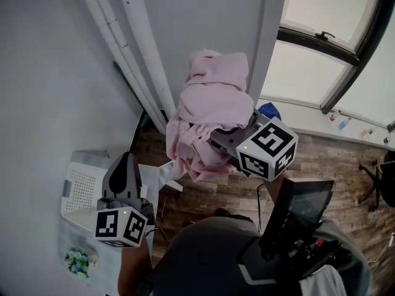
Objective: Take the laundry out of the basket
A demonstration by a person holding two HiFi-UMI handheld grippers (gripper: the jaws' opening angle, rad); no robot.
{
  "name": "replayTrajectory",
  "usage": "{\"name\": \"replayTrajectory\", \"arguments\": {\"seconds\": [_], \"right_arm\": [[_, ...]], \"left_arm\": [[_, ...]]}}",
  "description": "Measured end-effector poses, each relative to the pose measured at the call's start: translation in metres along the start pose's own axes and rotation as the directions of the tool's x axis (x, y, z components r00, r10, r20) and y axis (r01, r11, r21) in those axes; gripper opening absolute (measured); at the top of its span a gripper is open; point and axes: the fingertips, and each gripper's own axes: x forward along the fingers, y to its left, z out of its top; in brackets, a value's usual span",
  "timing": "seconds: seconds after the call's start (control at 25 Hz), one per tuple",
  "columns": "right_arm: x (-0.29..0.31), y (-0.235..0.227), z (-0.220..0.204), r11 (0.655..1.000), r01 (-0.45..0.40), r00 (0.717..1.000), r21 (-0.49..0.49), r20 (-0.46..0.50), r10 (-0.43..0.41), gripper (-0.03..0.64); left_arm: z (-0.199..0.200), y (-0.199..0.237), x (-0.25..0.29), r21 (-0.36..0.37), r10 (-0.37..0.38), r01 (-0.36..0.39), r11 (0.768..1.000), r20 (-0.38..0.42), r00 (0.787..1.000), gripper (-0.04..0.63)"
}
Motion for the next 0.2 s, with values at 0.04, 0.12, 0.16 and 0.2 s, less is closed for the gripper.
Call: {"name": "replayTrajectory", "arguments": {"seconds": [0.04, 0.12, 0.16, 0.2], "right_arm": [[0.0004, 0.0007, -0.0013, 1.0, -0.001, 1.0, 0.0, -0.001, 0.001, 0.285], [0.0013, 0.0014, -0.0018, 1.0, -0.001, 1.0, -0.001, -0.001, 0.001, 0.285], [0.0018, 0.0016, -0.0014, 1.0, -0.002, 1.0, -0.002, -0.001, 0.002, 0.285], [0.0023, 0.0019, -0.001, 1.0, -0.002, 1.0, -0.003, 0.0, 0.002, 0.285]], "left_arm": [[-0.0008, 0.0005, -0.0008, 0.0, 0.002, -0.002, 1.0, 0.0, 1.0, 0.008], [-0.0016, 0.0023, -0.0019, -0.006, 0.004, -0.004, 1.0, 0.006, 1.0, 0.008], [-0.0016, 0.0032, -0.0023, -0.008, 0.006, -0.006, 1.0, 0.009, 1.0, 0.008], [-0.0016, 0.0041, -0.0026, -0.011, 0.007, -0.006, 1.0, 0.012, 1.0, 0.008]]}}
